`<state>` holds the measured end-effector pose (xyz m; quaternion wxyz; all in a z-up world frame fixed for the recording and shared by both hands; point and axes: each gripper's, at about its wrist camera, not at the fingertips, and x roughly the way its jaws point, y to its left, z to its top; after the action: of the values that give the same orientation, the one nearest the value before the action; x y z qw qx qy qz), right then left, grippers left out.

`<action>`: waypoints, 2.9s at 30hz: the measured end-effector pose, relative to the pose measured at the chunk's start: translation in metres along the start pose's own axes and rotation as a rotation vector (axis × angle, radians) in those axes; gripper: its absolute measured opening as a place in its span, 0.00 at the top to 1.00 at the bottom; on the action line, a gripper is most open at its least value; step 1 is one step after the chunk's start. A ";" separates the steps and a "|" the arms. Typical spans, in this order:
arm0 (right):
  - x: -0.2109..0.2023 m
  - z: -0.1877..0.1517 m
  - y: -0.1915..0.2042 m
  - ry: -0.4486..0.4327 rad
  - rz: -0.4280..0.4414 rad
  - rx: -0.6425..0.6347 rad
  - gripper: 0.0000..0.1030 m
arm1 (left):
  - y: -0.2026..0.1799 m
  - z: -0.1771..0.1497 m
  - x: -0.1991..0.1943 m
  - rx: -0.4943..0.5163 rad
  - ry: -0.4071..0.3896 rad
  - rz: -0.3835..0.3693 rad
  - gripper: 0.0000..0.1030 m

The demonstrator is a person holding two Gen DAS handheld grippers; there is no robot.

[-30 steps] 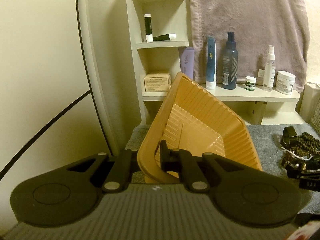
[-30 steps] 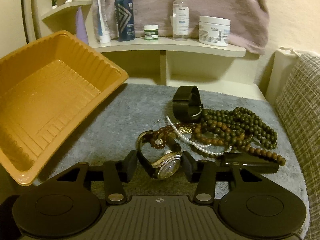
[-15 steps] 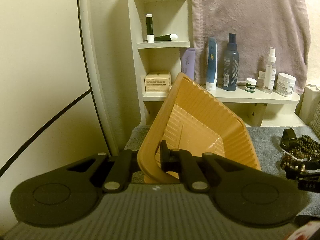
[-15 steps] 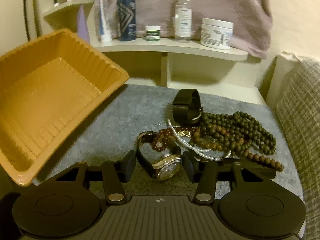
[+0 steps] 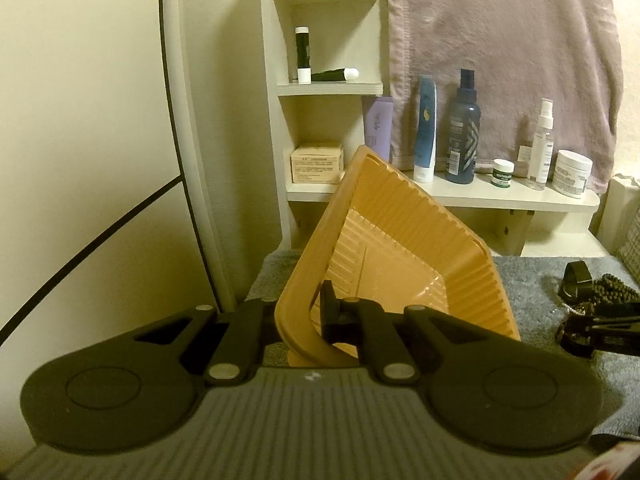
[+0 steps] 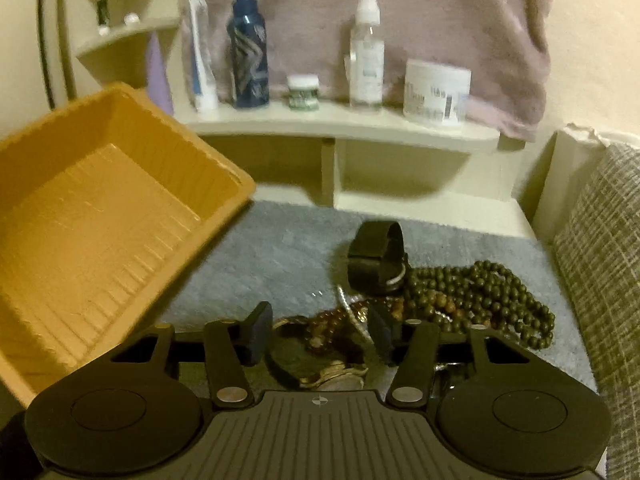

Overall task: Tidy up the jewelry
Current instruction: 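Reach the right tool into the jewelry pile and grasp the small brown bracelet, then carry the brown bracelet into the tilted tray and open the right tool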

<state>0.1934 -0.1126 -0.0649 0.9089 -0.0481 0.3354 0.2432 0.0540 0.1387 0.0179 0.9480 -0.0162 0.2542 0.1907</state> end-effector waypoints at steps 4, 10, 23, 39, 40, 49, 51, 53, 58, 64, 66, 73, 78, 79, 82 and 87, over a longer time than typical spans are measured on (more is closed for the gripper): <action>0.013 -0.001 -0.002 0.031 -0.004 -0.003 0.76 | 0.000 0.000 0.000 -0.004 0.000 -0.001 0.92; 0.013 -0.001 -0.007 0.046 0.001 0.027 0.77 | 0.002 0.000 0.001 -0.015 0.001 -0.005 0.92; 0.006 0.000 -0.020 0.034 0.031 0.083 0.96 | 0.003 0.000 0.001 -0.026 -0.002 -0.013 0.92; -0.034 0.039 -0.024 -0.096 0.083 0.032 0.96 | 0.004 0.000 0.000 -0.023 -0.002 -0.018 0.92; -0.036 0.042 -0.024 -0.100 0.091 0.029 0.96 | 0.004 0.000 0.000 -0.024 -0.001 -0.019 0.92; -0.053 0.072 -0.010 -0.146 0.180 -0.015 0.96 | 0.005 0.000 0.000 -0.029 0.001 -0.022 0.92; -0.057 0.079 -0.001 -0.153 0.222 -0.018 0.96 | 0.005 0.000 0.000 -0.029 0.002 -0.022 0.92; -0.060 0.085 0.009 -0.157 0.264 -0.026 0.96 | 0.005 0.001 0.000 -0.030 0.002 -0.024 0.92; -0.056 0.091 0.044 -0.143 0.361 -0.073 0.96 | 0.005 0.001 0.000 -0.035 0.000 -0.027 0.92; -0.031 0.078 0.080 -0.067 0.426 -0.127 0.96 | 0.006 0.001 0.000 -0.038 0.001 -0.030 0.92; -0.023 0.073 0.087 -0.047 0.430 -0.140 0.96 | 0.006 0.001 0.000 -0.041 0.002 -0.030 0.92; -0.019 0.064 0.074 -0.053 0.408 -0.107 0.79 | 0.007 0.001 -0.002 -0.055 0.008 -0.035 0.92; -0.045 0.048 0.027 -0.103 0.281 0.009 0.63 | 0.008 0.001 -0.002 -0.066 0.013 -0.035 0.92; -0.050 0.040 0.017 -0.109 0.231 0.028 0.62 | 0.007 0.001 -0.002 -0.068 0.013 -0.035 0.92; -0.061 0.014 -0.005 -0.116 0.093 0.039 0.61 | 0.007 0.001 -0.002 -0.071 0.015 -0.033 0.92; -0.065 -0.025 -0.033 -0.049 -0.052 0.084 0.55 | 0.007 0.000 -0.002 -0.075 0.019 -0.034 0.92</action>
<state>0.1519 -0.1744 -0.0452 0.9241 -0.0128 0.3216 0.2062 0.0498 0.1448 0.0195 0.9474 -0.0580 0.2553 0.1838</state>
